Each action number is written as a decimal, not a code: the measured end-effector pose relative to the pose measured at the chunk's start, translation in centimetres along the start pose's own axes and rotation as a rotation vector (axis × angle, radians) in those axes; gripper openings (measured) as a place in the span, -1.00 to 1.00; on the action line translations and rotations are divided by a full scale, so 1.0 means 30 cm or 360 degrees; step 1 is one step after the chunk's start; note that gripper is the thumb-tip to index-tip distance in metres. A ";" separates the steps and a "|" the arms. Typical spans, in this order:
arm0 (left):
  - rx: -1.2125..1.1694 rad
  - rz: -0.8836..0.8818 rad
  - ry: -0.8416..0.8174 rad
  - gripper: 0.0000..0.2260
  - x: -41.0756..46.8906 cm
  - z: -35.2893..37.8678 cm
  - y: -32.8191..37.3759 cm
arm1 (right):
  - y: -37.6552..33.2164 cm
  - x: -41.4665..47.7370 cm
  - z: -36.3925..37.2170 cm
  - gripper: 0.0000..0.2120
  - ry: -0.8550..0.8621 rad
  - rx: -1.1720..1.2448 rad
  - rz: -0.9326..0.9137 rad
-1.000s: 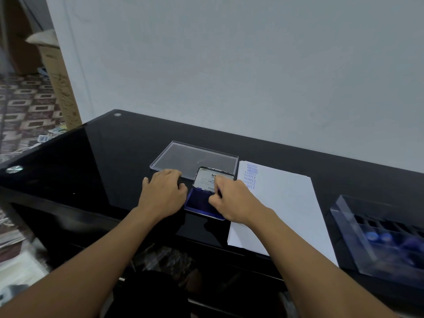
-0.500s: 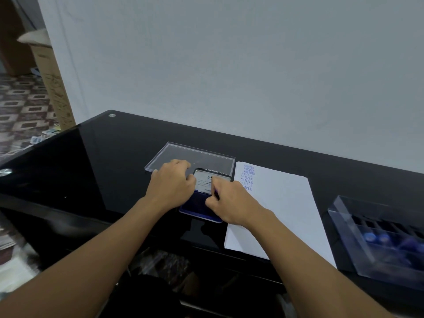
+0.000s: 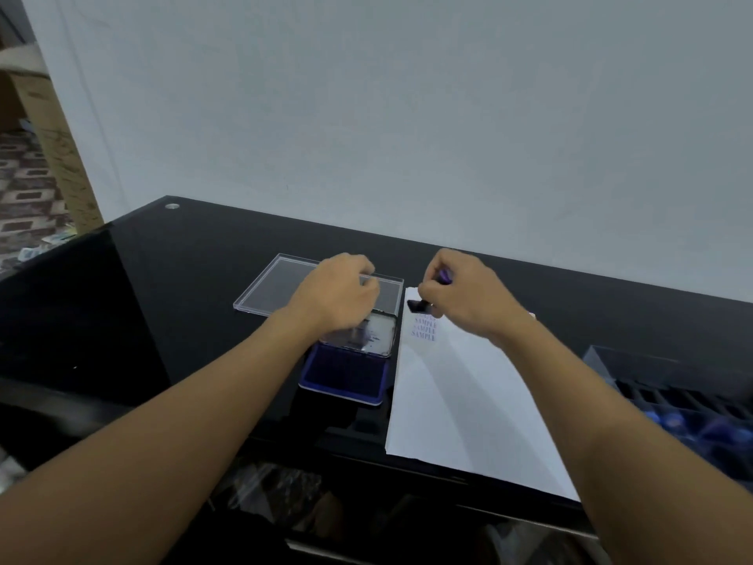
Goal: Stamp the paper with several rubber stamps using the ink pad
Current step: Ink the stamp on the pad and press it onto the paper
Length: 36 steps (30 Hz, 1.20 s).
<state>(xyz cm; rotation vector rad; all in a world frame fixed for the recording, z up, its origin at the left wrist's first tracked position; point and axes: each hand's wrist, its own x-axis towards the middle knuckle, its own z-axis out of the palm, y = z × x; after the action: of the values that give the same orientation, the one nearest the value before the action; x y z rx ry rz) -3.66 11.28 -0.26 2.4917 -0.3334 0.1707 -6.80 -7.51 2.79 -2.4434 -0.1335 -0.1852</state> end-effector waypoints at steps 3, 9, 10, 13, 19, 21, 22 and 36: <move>-0.0067 0.0037 -0.0093 -0.72 0.043 0.014 0.035 | 0.016 0.020 -0.040 -0.87 -0.0062 -0.0103 0.0094; -0.0003 0.0015 -0.0326 -0.81 0.128 0.076 0.055 | 0.067 0.036 -0.040 -0.85 -0.0153 -0.0185 0.0188; 0.0024 0.0002 -0.0363 -0.80 0.138 0.086 0.054 | 0.076 0.038 -0.032 -0.85 -0.0151 -0.0197 0.0188; 0.0133 -0.0029 -0.0461 -0.73 0.169 0.114 0.049 | 0.104 0.055 -0.004 -0.77 -0.0139 -0.0235 0.0248; 0.0232 -0.0071 -0.0541 -0.68 0.213 0.147 0.038 | 0.109 0.076 0.050 -0.73 -0.0244 -0.0405 0.0289; 0.0242 -0.0092 -0.0540 -0.59 0.226 0.159 0.032 | 0.105 0.080 0.057 -0.72 -0.0280 -0.0455 0.0254; 0.0244 -0.0111 -0.0541 -0.50 0.230 0.164 0.029 | 0.103 0.083 0.060 -0.71 -0.0293 -0.0468 0.0240; 0.0223 -0.0212 -0.0535 -0.52 0.242 0.192 0.028 | 0.093 0.081 0.087 -0.65 -0.0338 -0.0511 0.0191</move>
<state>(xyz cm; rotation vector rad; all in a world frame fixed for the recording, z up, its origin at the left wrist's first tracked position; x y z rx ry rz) 3.33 5.78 -2.99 2.6699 -0.2983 -0.2919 -3.75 -7.87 -0.54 -2.7774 -0.0524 0.1166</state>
